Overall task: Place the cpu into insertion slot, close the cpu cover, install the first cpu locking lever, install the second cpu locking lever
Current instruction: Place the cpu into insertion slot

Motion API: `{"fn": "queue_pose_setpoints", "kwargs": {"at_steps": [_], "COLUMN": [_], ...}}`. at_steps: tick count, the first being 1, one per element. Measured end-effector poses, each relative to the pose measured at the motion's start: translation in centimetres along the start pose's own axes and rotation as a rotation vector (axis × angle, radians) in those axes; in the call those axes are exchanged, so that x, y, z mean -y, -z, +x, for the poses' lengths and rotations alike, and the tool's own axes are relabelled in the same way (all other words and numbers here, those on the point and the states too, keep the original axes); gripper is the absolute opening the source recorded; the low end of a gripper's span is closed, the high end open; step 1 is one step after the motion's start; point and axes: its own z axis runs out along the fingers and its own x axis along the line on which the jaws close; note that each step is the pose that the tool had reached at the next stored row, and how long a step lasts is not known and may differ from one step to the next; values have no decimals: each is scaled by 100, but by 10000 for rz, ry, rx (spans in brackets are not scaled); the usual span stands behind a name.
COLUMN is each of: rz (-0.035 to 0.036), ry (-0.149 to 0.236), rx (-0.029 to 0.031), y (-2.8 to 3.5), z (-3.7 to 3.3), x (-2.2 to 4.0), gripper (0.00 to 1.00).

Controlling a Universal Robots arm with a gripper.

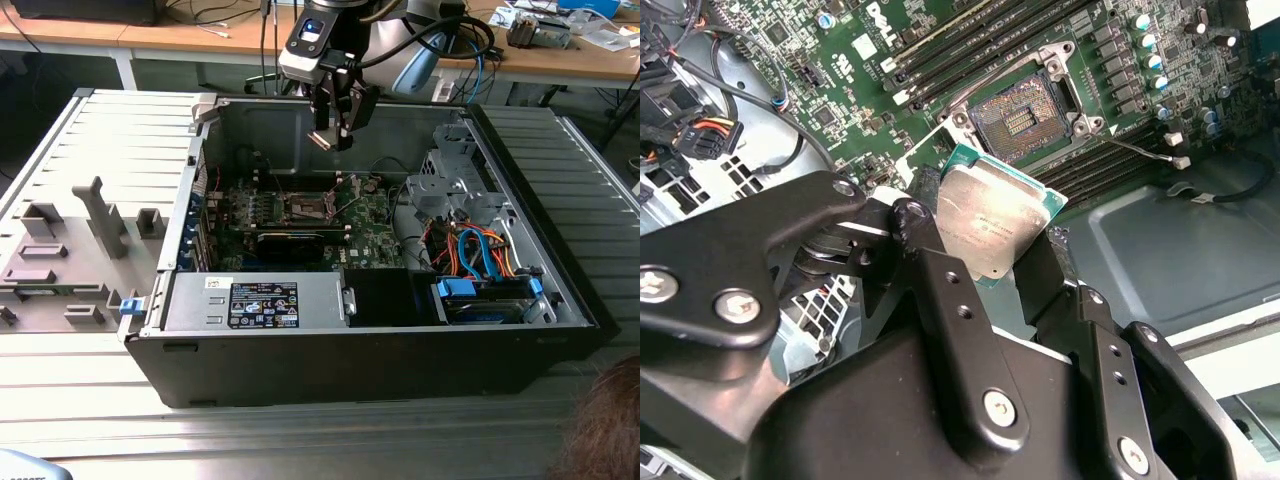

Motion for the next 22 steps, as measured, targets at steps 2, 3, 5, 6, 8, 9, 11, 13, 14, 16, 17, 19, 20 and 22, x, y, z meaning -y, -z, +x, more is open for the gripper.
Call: {"fn": "queue_pose_setpoints", "kwargs": {"at_steps": [2, 3, 5, 6, 8, 9, 11, 13, 14, 16, 17, 19, 20, 22], "rz": [1, 1, 1, 1, 2, 2, 3, 3, 3, 3, 4, 5, 5, 5], "ry": [-8, -15, -22, -28, -37, -42, -51, -60, -68, -78, -84, -102, -108, -115], "rx": [0, 0, 0, 1, 1, 1, 2, 2, 2, 2, 3, 3, 3, 3], "y": [0, 0, -1, -1, -1, -1, -1, -2, -2, -3, -3, -3, -4, -5], "z": [0, 0, 0, 0, 0, 0, 0, 0, 0, 0, 0, 0, 0, 0], "x": [0, 0, 0, 0, 0, 0, 0, 0, 0, 0, 0, 0, 0, 0], "gripper": [55, 55, 55, 55, 55, 55, 55, 55, 55, 55, 55, 55, 55, 55]}}
